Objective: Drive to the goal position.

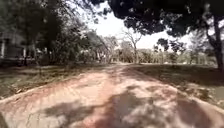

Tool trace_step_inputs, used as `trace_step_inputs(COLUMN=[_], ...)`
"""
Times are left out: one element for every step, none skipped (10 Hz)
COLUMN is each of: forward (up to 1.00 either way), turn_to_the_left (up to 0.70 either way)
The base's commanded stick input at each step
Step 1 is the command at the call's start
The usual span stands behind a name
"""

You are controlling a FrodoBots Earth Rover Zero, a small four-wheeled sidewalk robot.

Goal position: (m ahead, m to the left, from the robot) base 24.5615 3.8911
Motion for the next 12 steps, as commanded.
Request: trace_step_inputs(forward=[0.85,0.85,0.85,0.85,0.85,0.85,0.85,0.85,0.85,0.85,0.85,0.85], turn_to_the_left=[0.00,0.00,0.00,0.00,0.00,0.00,0.00,0.00,0.00,0.00,0.00,0.00])
